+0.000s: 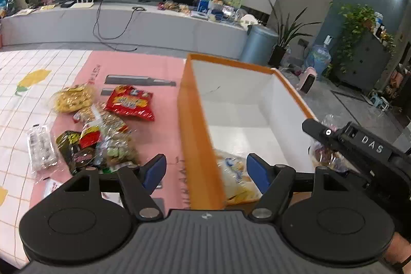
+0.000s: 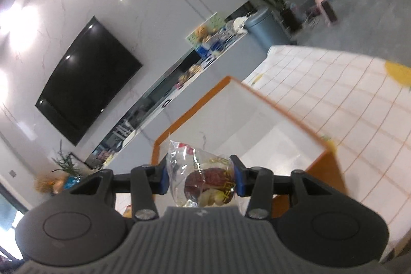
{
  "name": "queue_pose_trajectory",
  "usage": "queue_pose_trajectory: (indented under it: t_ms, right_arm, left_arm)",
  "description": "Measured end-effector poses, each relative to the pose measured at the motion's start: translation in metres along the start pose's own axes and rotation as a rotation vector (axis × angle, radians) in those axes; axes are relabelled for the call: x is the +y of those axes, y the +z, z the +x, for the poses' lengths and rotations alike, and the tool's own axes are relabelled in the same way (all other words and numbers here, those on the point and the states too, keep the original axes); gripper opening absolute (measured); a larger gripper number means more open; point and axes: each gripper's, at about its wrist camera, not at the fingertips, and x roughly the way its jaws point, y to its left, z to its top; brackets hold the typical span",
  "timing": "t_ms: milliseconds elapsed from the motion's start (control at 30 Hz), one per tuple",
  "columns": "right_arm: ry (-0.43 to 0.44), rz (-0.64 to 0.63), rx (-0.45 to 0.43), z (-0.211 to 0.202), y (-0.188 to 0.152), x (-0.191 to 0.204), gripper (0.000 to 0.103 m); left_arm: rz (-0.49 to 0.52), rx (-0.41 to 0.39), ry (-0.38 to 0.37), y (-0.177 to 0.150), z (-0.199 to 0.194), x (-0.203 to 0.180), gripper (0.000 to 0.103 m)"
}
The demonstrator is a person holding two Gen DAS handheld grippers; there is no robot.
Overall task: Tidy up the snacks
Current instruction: 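Withdraw both tools from the box back toward the snack pile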
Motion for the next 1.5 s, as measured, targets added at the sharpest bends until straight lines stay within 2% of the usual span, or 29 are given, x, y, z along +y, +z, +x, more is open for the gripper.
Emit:
queue_pose_trajectory:
  t_ms: [167,300,367,433,533,633,700,767,900,1033,1133,1233,1333,1500]
  right_arm:
    - [-0.076,-0.098,-0.014,0.004,-0.006,0.016,0.045]
    - [-0.11,-0.127,-0.011,0.013,-0.007,0.022,0.045]
    - [-0.164,-0.179,-0.01,0.019,-0.008,0.025,0.045]
    - [-0.252,-0.308,0.015,0.033,-0.011,0.036,0.045]
    - [-0.353,-0.479,0.105,0.056,-0.022,0.048,0.045]
    - [-0.396,-0.551,0.204,0.071,-0.031,0.052,0.046]
    - [-0.416,-0.577,0.204,0.07,-0.032,0.054,0.05]
    - [-0.397,-0.545,0.197,0.065,-0.028,0.053,0.056]
    - [-0.351,-0.462,0.177,0.055,-0.021,0.047,0.058]
    - [-0.303,-0.378,0.107,0.038,-0.014,0.044,0.075]
    - [-0.239,-0.292,0.064,0.027,-0.007,0.043,0.079]
    - [-0.201,-0.226,0.045,0.021,-0.005,0.042,0.093]
    - [-0.173,-0.216,0.059,0.022,-0.007,0.049,0.1]
    - [-0.153,-0.289,0.069,0.012,-0.017,0.066,0.1]
  left_arm:
    - [-0.014,0.019,-0.002,-0.004,0.001,0.013,0.084]
    - [-0.031,0.035,-0.003,-0.004,0.003,0.022,0.084]
    - [-0.034,0.035,-0.001,-0.004,0.002,0.024,0.084]
    - [-0.037,0.032,0.002,-0.003,0.0,0.027,0.084]
    - [-0.049,0.02,0.002,-0.001,-0.005,0.034,0.084]
    - [-0.064,0.017,0.0,0.001,-0.006,0.042,0.084]
    - [-0.091,0.022,-0.013,0.002,-0.006,0.05,0.084]
    - [-0.106,0.025,-0.011,0.003,-0.004,0.055,0.084]
    - [-0.113,0.032,-0.003,0.003,0.0,0.061,0.084]
    - [-0.11,0.032,-0.004,0.003,-0.001,0.062,0.084]
    - [-0.104,0.027,0.008,0.006,-0.006,0.062,0.084]
    - [-0.1,0.027,0.034,0.009,-0.015,0.064,0.084]
    - [-0.112,0.035,0.046,0.014,-0.026,0.07,0.084]
    - [-0.124,0.051,0.082,0.023,-0.047,0.088,0.084]
